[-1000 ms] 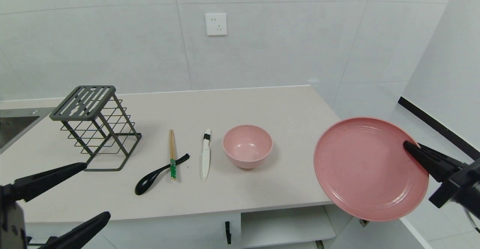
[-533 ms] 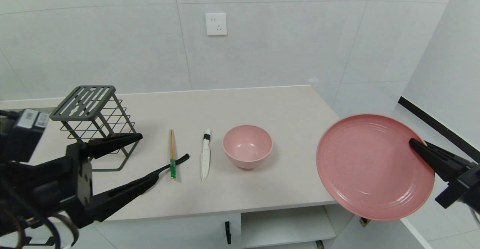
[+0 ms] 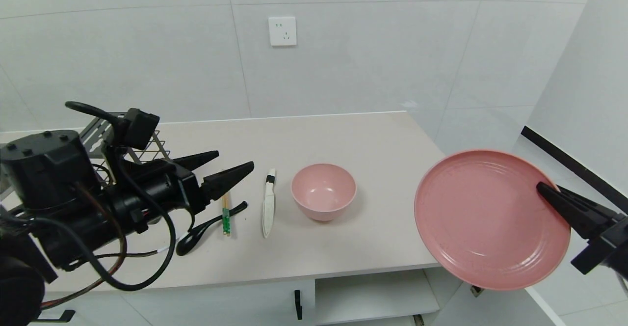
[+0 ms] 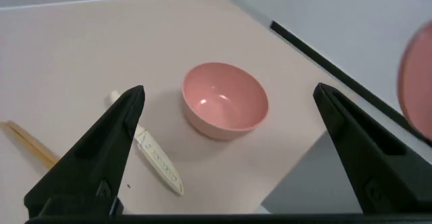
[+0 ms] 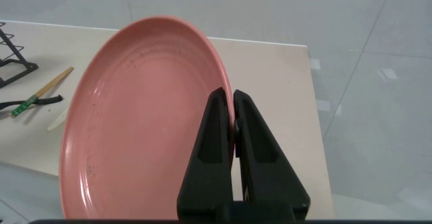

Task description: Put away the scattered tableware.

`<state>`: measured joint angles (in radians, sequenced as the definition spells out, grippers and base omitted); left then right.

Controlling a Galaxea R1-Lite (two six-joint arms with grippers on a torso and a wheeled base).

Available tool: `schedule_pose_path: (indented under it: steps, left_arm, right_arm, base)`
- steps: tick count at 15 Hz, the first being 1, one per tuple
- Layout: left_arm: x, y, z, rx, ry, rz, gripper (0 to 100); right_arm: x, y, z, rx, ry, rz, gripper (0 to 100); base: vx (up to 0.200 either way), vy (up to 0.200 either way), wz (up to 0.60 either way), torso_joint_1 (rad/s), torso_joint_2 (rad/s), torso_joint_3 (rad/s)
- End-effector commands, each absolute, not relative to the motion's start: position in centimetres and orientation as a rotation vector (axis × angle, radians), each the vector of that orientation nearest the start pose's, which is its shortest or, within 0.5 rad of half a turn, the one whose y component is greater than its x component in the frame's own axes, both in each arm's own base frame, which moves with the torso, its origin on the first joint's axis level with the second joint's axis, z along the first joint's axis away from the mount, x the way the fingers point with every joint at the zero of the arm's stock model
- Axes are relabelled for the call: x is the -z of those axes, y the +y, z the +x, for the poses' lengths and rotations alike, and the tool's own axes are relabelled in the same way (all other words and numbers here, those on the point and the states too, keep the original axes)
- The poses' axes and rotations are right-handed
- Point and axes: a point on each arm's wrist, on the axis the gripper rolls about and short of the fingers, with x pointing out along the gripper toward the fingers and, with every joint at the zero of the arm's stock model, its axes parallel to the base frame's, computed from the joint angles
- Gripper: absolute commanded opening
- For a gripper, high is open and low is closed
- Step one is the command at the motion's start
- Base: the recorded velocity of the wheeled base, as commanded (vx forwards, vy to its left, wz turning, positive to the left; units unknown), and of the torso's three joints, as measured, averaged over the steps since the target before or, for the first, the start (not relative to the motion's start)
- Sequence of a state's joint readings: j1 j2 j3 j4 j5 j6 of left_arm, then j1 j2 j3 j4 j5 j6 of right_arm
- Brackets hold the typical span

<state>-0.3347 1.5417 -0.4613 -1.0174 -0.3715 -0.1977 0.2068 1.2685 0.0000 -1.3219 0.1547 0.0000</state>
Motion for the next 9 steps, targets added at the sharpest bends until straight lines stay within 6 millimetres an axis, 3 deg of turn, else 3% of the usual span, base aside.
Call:
schedule_pose_path:
  steps: [1,9]
  left_arm:
    - [-17.3,-11.1,24.4,0.654,0.179,-0.226,100]
    - [-13.9,-13.6,27.1,0.651,0.333,-0.203,100]
  right_arm:
    - [-14.7,3.2,13.3,-0.362,-0.052,0.001,0]
    - [-14.6,3.2,13.4,-0.362,-0.045,0.001,0]
  base:
    - [0.0,0.0,0.0,0.0,0.0,0.0]
    - [0.0,0.0,0.0,0.0,0.0,0.0]
